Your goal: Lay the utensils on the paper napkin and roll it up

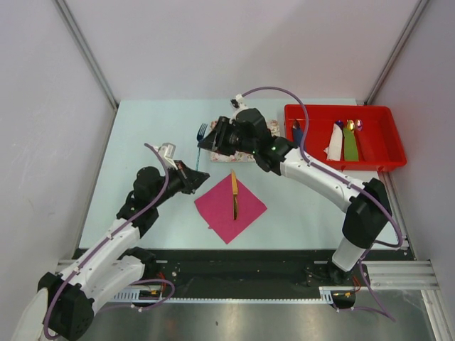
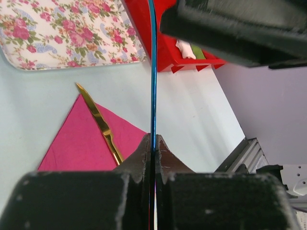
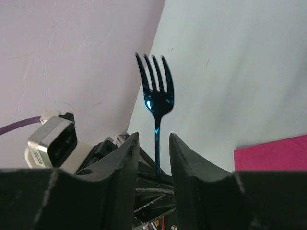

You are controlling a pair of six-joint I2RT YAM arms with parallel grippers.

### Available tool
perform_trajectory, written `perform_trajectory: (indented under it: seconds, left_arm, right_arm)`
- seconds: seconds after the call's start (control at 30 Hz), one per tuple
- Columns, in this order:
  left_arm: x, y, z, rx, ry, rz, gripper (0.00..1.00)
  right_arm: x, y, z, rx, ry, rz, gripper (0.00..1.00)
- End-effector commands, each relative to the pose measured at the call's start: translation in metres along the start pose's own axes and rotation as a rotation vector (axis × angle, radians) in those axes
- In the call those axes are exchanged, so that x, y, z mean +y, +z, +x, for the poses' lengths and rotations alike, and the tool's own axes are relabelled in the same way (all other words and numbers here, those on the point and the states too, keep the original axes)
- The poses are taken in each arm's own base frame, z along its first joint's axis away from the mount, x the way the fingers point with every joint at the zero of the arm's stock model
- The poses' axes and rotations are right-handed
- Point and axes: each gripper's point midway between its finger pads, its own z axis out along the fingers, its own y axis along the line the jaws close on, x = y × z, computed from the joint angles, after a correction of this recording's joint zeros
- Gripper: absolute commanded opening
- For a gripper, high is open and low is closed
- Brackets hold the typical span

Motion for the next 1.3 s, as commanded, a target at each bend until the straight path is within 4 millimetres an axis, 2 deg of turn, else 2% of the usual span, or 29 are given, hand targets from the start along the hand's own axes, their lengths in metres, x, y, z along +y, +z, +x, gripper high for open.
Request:
perform_trajectory:
  seconds: [0.0, 0.2, 0.47, 0.57, 0.6, 0.63, 0.67, 0.73, 0.77, 0.8, 0.83, 0.87, 0.9, 0.93, 1.0, 1.03, 1.07, 1.13, 1.27]
  left_arm:
    - [-0.013, -0.002, -0.006, -0.029, 0.013, 0.060, 0.00]
    - [-0.015, -0.002, -0.006, -0.027, 0.014, 0.064, 0.00]
    - [-0.014, -0.001, -0.003, -0.022, 0.017, 0.058, 0.00]
    - [-0.015, -0.001, -0.003, -0.021, 0.019, 0.060, 0.00]
    - [-0.014, -0.001, -0.003, -0.021, 0.019, 0.058, 0.00]
    - [-0.014, -0.001, -0.004, -0.023, 0.021, 0.057, 0.01]
    - [-0.014, -0.001, -0.004, -0.024, 0.022, 0.054, 0.07]
    - [-0.012, -0.001, -0.008, -0.023, 0.041, 0.032, 0.26]
    - [-0.003, -0.003, -0.006, -0.005, 0.050, -0.023, 0.49]
    - [0.002, -0.005, -0.010, -0.011, 0.095, -0.054, 0.57]
    - [0.005, -0.007, -0.021, -0.030, 0.109, -0.087, 0.74]
    - [0.016, -0.013, -0.016, 0.005, 0.104, -0.135, 0.82]
    - [0.020, -0.016, -0.020, 0.008, 0.118, -0.148, 0.94]
    - [0.029, -0.022, -0.031, -0.012, 0.114, -0.182, 1.00]
    - [0.042, -0.030, -0.027, 0.034, 0.111, -0.211, 1.00]
    - [0.053, -0.035, -0.036, 0.021, 0.107, -0.252, 1.00]
    - [0.061, -0.039, -0.032, 0.043, 0.099, -0.282, 1.00]
    - [0.073, -0.044, -0.037, 0.035, 0.116, -0.315, 1.00]
    - [0.077, -0.046, -0.043, 0.008, 0.144, -0.325, 1.00]
  right_arm:
    - [0.021, 0.003, -0.024, -0.076, -0.025, -0.049, 0.35]
    - [0.008, 0.010, -0.020, -0.060, -0.007, -0.009, 0.30]
    - [0.008, 0.013, -0.015, -0.048, -0.005, -0.009, 0.22]
    - [0.006, 0.013, -0.012, -0.038, -0.002, -0.001, 0.08]
    - [0.004, 0.013, -0.011, -0.036, -0.001, 0.005, 0.00]
    - [0.003, 0.013, -0.010, -0.032, -0.002, 0.010, 0.00]
    - [0.002, 0.012, -0.010, -0.030, -0.004, 0.012, 0.00]
    - [-0.005, 0.012, -0.012, -0.029, -0.010, 0.032, 0.00]
    - [-0.010, 0.011, -0.012, -0.024, -0.031, 0.042, 0.00]
    - [-0.016, 0.010, -0.014, -0.020, -0.048, 0.053, 0.00]
    - [-0.024, 0.009, -0.012, -0.004, -0.066, 0.071, 0.00]
    - [-0.034, 0.009, -0.007, 0.021, -0.118, 0.093, 0.00]
    - [-0.043, 0.010, -0.002, 0.045, -0.146, 0.110, 0.00]
    - [-0.057, 0.009, 0.006, 0.085, -0.165, 0.150, 0.00]
    - [-0.087, 0.011, 0.024, 0.134, -0.218, 0.215, 0.00]
    - [-0.099, 0.011, 0.034, 0.163, -0.223, 0.250, 0.00]
    - [-0.109, 0.011, 0.041, 0.181, -0.225, 0.276, 0.00]
    - [-0.135, 0.013, 0.062, 0.236, -0.189, 0.336, 0.00]
    - [-0.171, 0.022, 0.085, 0.308, -0.148, 0.451, 0.00]
